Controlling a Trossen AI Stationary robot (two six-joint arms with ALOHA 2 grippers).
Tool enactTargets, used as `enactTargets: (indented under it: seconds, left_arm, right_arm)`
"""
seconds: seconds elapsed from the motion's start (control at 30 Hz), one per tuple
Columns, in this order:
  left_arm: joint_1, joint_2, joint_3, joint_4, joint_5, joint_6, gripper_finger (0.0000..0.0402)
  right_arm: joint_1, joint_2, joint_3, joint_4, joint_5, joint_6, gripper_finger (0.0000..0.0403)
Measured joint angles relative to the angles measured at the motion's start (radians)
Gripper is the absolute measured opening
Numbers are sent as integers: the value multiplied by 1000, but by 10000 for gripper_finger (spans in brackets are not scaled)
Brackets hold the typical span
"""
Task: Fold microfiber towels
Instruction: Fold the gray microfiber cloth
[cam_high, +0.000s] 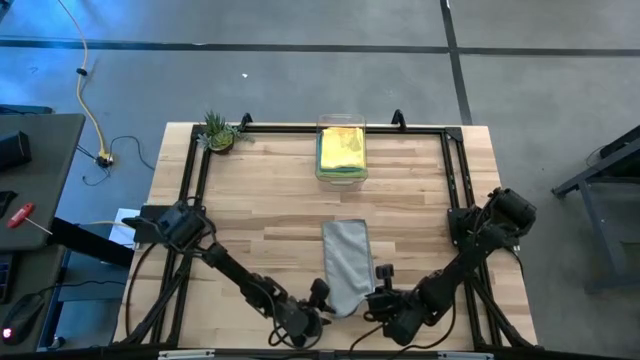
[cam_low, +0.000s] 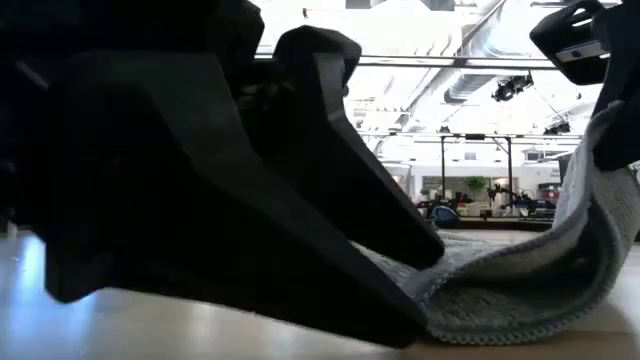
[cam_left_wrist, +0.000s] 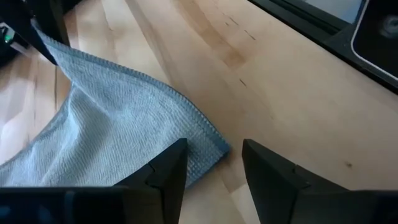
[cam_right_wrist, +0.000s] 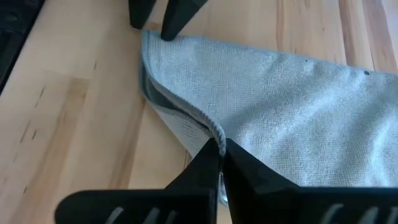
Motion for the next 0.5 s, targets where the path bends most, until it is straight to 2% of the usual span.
enactTargets:
  seconds: [0.27, 0.5]
  left_arm:
    - [17, 1, 14, -22, -4, 24, 108]
    - [33, 24, 17, -3, 72, 28, 9]
  right_arm:
    - [7, 0, 0, 14, 12, -5, 0]
    - [7, 0, 0, 24, 17, -11, 0]
